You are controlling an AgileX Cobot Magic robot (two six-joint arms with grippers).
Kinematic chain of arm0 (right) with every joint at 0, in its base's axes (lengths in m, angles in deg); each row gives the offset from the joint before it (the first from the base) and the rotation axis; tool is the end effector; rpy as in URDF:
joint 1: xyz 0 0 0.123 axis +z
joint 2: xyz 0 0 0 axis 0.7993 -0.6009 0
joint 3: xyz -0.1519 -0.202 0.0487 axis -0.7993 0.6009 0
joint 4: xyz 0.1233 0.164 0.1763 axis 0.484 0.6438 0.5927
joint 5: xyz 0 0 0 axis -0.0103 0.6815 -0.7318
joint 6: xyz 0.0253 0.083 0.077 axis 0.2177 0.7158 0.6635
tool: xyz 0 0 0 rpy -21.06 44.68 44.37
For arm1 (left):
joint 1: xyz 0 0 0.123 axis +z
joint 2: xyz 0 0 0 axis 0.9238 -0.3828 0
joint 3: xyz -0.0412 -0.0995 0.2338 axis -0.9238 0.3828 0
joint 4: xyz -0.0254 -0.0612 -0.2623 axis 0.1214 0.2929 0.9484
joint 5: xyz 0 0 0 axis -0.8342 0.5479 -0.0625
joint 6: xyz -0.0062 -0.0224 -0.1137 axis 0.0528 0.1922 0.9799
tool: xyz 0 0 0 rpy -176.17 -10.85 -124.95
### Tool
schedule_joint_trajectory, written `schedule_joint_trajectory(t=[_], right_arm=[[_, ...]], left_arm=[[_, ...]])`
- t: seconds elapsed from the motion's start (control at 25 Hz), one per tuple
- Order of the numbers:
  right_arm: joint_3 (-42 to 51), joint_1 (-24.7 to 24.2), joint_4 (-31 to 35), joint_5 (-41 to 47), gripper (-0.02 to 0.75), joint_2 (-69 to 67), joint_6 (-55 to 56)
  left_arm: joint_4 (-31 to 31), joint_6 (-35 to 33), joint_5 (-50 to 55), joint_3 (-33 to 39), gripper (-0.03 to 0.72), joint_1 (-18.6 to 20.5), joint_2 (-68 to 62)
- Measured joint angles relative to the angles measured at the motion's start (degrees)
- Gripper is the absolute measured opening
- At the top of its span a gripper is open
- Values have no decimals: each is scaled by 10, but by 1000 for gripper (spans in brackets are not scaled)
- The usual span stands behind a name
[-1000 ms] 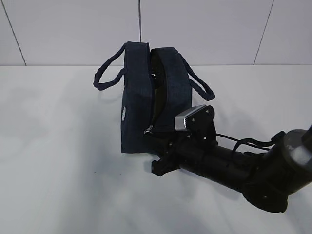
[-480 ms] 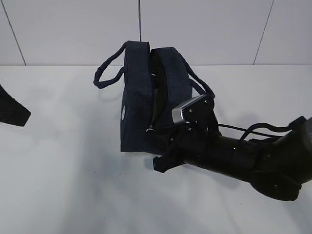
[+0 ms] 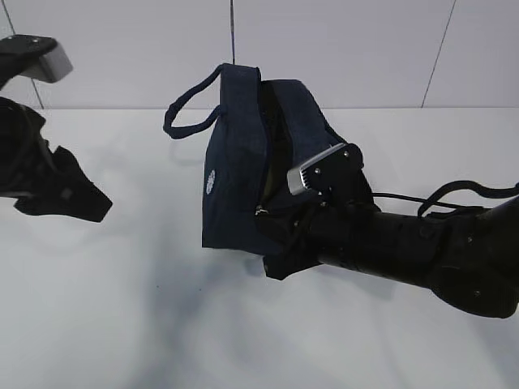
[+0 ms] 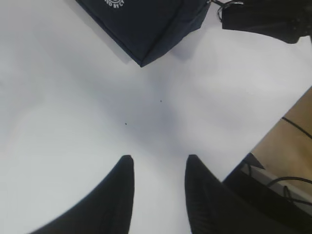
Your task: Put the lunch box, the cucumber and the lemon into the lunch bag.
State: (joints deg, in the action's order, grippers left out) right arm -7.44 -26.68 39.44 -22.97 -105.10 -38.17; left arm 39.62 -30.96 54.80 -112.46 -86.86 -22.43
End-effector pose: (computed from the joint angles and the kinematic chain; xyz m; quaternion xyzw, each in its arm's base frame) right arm 0.3095 0.1893 0.0805 -0.2686 0.7938 0.2331 0.4933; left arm 0.2717 -0.1385 0.2177 0.2990 0.9087 -0.1872 0.2231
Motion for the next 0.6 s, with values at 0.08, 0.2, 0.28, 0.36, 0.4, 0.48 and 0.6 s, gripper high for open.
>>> schedule_joint_trajectory(t=[0.08,0.2,0.28,0.36,0.4,0.48,0.6], right_arm=[[0,0,0,16,17,8,0],[0,0,-1,40,17,18,0],[1,0,-1,56,17,25,0],[1,0,-1,63,17,35,0],[1,0,-1,64,17,41,0],[1,0,-1,65,17,50,0],[1,0,-1,68,17,56,0]], left_arm=[[-20,0,-33,0,258,-18,-14],[-29,0,-69,0,264,-26,-37],[-31,0,-98,0,266,-26,-48],[-33,-8,-127,0,267,-26,-54],[-33,-18,-135,0,267,-27,-59],[-33,-32,-144,0,267,-28,-69],[-32,-39,-147,0,267,-29,-89]])
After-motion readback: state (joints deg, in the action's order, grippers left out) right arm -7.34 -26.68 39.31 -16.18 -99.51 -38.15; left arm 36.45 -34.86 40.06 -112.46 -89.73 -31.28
